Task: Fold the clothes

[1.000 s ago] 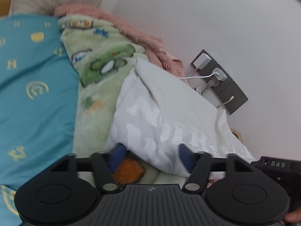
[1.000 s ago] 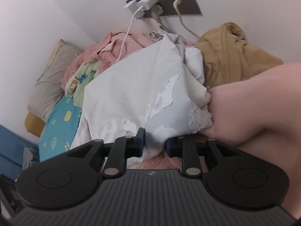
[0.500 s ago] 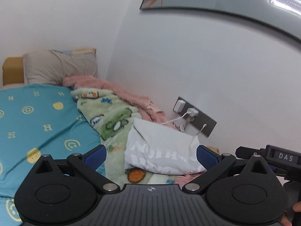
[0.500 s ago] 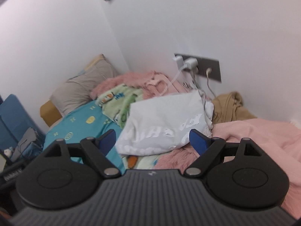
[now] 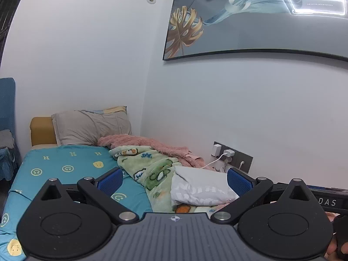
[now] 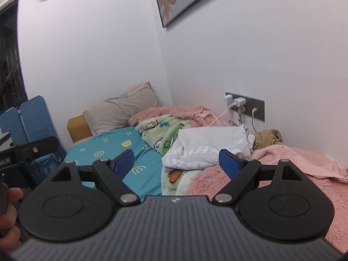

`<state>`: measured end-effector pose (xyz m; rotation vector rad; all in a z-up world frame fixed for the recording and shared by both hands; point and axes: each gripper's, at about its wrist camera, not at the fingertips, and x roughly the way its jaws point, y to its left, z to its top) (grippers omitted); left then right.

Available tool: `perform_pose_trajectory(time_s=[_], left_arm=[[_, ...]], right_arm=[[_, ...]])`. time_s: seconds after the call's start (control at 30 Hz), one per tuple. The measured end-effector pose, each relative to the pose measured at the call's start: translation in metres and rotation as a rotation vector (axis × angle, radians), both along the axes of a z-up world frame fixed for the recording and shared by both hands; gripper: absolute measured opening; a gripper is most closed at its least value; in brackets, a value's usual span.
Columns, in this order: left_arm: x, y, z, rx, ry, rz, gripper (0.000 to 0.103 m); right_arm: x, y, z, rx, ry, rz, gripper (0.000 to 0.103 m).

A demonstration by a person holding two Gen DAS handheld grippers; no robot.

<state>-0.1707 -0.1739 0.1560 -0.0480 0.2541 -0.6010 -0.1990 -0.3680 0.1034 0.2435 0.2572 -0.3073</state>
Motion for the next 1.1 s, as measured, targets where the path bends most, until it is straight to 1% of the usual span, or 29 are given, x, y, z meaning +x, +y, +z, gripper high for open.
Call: perform_pose_trajectory(time_s=[0.17,0.27,0.37,0.43,0.57,0.7,0.87,1.1], left_arm=[[-0.013,0.011,-0.017,-0.021,-0.002,-0.006,0.103],[-0.015,0.011,-0.027,0.003,-0.01,-0.013,0.103],[-0.016,0.01,-0.036,0.025,-0.021,0.0,0.103],[-0.013,0.01,-0.041,0.023,-0.009,-0.003,0.103],[-0.008,0.011,-0.05,0.013,-0.001,-0.01,0.103],[-0.004,0.011,-0.056,0.012,0.013,-0.016,0.103],[-0.003,0.011,-0.058,0.016,0.024,-0.015,0.103],[-0.005,0.013,-0.057,0.006,0.016,-0.027,0.103]], right_arm=[[-0.009,0.016,-0.005,-0.057,-0.027,-0.009,0.086],[-0.004,0.019,-0.012,-0.063,-0.02,-0.01,0.086],[0.002,0.024,-0.018,-0.099,-0.018,-0.023,0.086],[0.005,0.028,-0.022,-0.124,-0.019,-0.034,0.086],[0.008,0.032,-0.028,-0.13,-0.017,-0.035,0.086],[0.011,0.035,-0.031,-0.131,-0.008,-0.032,0.086],[0.009,0.036,-0.031,-0.137,-0.024,-0.035,0.086],[0.006,0.039,-0.031,-0.157,-0.015,-0.025,0.086]])
